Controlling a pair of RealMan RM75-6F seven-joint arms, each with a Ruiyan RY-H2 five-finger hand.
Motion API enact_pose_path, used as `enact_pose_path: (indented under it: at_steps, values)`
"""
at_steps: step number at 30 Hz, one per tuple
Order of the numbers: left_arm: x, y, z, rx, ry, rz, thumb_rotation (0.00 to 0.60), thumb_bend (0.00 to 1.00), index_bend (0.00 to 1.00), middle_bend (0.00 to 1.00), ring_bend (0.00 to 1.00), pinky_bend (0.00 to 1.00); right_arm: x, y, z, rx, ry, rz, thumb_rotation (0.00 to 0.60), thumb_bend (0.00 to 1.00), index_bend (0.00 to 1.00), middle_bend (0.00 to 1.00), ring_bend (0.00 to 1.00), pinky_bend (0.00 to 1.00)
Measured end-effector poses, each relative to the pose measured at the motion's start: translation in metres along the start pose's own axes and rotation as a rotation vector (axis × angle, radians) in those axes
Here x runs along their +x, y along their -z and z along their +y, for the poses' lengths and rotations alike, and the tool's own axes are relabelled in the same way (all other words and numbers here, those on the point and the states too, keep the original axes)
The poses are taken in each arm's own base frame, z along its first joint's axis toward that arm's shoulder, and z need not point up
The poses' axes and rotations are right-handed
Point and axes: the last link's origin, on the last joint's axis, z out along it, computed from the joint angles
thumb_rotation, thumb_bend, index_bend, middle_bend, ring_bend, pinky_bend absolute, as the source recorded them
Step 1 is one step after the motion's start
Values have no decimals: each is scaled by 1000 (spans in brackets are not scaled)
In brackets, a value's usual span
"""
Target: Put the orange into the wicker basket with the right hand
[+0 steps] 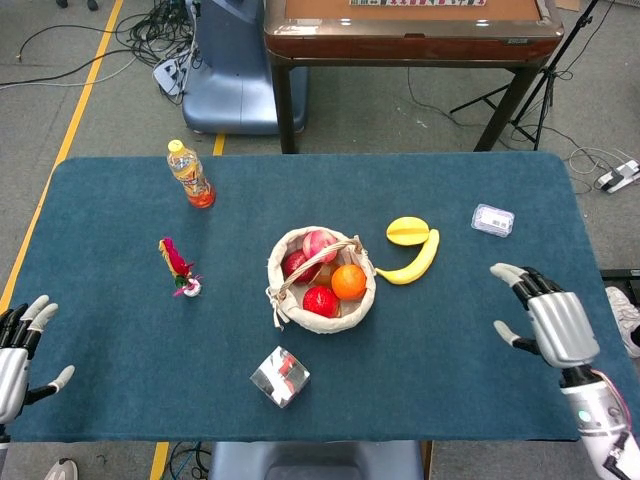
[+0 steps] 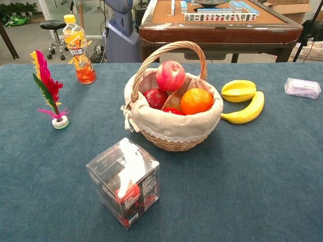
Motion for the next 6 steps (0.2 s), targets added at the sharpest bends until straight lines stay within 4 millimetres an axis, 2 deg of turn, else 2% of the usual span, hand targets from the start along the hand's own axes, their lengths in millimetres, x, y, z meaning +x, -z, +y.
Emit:
enact_pose_path:
  at_steps: [6]
  values:
    - [-1, -1, 2, -4, -3, -3, 600, 220, 126, 42, 19, 16, 8, 41, 29, -97, 16, 27, 600, 209, 206, 242, 201, 424]
